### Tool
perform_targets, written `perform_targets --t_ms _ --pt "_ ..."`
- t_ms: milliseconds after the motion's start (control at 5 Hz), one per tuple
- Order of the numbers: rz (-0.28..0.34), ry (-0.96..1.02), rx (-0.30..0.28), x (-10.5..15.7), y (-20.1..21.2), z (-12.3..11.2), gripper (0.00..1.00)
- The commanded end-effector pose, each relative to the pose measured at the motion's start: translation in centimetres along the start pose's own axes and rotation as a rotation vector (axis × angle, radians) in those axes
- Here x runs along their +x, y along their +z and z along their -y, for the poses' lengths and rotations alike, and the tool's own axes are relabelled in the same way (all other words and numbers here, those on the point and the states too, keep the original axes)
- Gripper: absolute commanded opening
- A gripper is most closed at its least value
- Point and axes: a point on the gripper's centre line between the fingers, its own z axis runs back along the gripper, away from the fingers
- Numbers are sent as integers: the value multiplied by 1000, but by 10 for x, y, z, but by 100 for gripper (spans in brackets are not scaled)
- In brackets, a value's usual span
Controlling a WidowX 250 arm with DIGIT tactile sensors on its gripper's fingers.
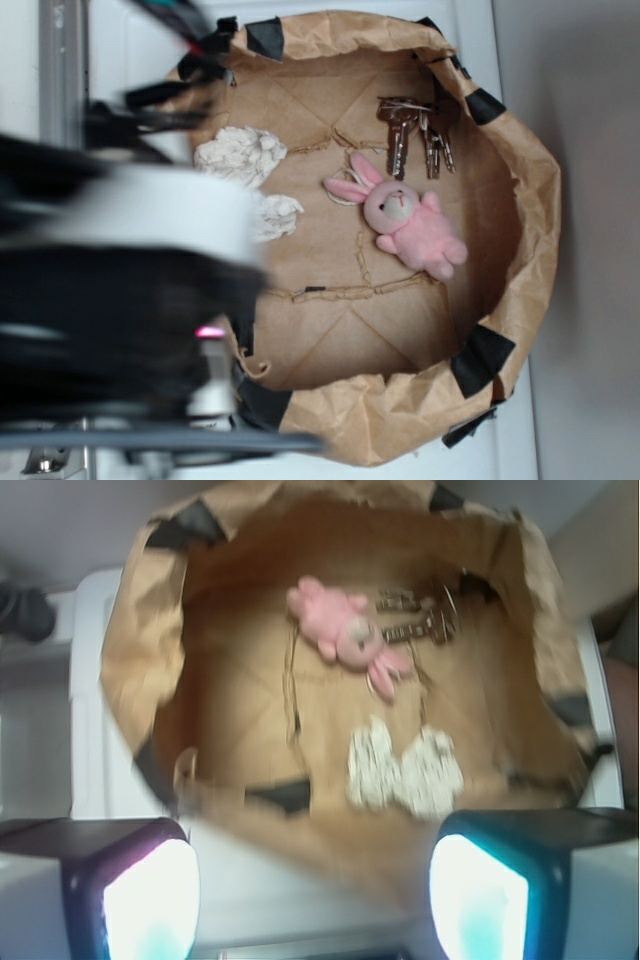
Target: Grab the silver keys.
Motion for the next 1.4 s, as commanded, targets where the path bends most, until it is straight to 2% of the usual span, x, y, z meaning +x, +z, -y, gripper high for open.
perform_targets --t_ms 0,200,400,600,1200 --pt "166 -81 16 47 -34 -13 100" --pt "193 -154 23 46 -51 -32 100" --pt "182 -150 59 51 -70 -49 100" --pt "207 -145 146 48 -85 -52 100" --pt "207 -145 146 48 -85 -52 100"
